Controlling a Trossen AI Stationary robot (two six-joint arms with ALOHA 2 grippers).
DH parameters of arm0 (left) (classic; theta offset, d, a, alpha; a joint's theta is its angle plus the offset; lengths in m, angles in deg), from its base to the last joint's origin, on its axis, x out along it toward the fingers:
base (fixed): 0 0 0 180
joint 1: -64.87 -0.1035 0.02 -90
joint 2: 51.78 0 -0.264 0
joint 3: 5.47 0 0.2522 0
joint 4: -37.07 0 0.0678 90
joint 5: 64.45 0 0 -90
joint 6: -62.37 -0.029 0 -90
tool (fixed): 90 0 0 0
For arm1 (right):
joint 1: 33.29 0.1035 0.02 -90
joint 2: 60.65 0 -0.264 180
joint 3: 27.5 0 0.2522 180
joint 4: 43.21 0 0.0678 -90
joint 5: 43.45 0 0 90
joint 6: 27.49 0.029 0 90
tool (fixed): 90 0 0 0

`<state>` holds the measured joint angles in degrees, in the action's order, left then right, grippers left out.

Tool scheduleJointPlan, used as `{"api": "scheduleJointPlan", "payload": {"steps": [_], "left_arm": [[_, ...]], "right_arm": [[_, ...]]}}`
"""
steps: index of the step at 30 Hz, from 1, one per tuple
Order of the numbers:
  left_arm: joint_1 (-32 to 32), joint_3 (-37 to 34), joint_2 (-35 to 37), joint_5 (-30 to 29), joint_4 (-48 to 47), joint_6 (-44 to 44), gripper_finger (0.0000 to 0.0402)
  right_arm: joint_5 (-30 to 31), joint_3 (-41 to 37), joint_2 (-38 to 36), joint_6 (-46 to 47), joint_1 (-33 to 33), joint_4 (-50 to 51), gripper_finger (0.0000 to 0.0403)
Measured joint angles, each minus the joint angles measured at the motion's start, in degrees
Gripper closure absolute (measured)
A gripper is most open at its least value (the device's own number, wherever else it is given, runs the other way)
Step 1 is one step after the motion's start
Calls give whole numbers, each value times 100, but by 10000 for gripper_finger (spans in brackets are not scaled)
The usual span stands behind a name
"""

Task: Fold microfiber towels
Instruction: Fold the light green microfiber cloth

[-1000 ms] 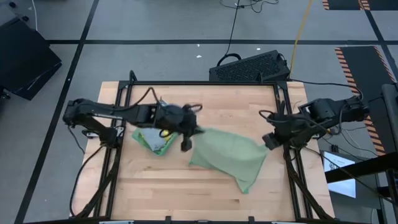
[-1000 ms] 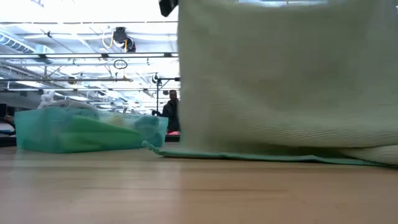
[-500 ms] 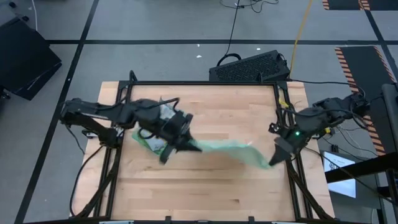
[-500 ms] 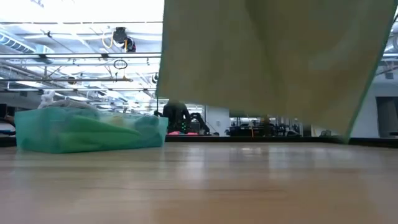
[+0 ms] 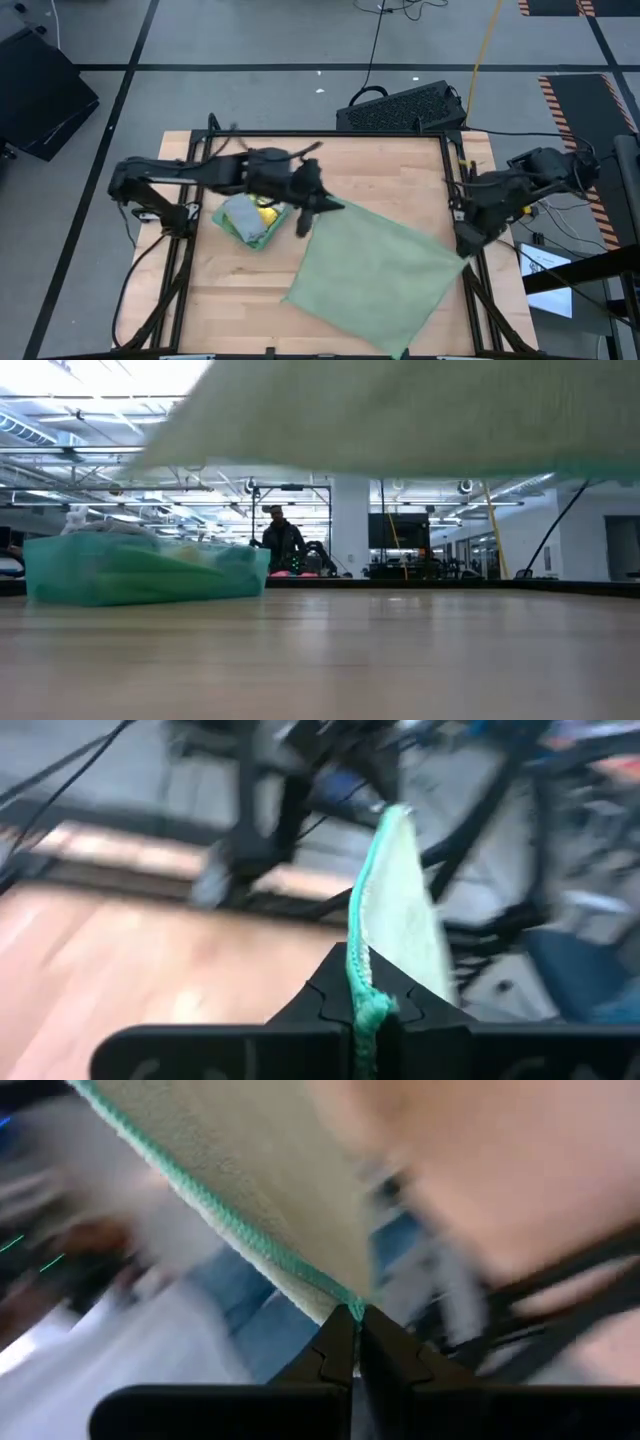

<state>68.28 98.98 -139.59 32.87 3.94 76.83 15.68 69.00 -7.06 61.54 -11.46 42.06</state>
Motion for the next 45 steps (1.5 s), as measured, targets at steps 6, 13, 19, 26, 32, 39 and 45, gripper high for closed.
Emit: {"api": "scheduleJointPlan", "payload": {"steps": [6, 13, 19, 26, 32, 39, 45], "left_arm": [[-588, -809, -216, 68, 182, 65, 391], [-903, -1630, -424, 143, 694, 172, 390], [-1065, -2078, -525, 37, 1063, 85, 397], [-1124, -2234, -515, 247, 827, 295, 396], [-757, -2233, -512, 578, 349, 492, 388], [-374, -2347, -583, 522, 145, 517, 397], [-225, -2473, -584, 121, 170, 670, 394]], "right_arm": [[1470, -606, -335, -1133, -695, 1193, 399], [2531, -2193, -557, -2304, -1446, 559, 399], [2975, -3519, -617, -2971, -2043, -575, 399], [2213, -4359, -615, -3093, -2367, -2223, 399], [1412, -4667, -619, -2708, -2281, -2932, 399], [1016, -5044, -619, -2504, -2161, -3273, 399], [974, -5391, -615, -2079, -1953, -3913, 399]]}}
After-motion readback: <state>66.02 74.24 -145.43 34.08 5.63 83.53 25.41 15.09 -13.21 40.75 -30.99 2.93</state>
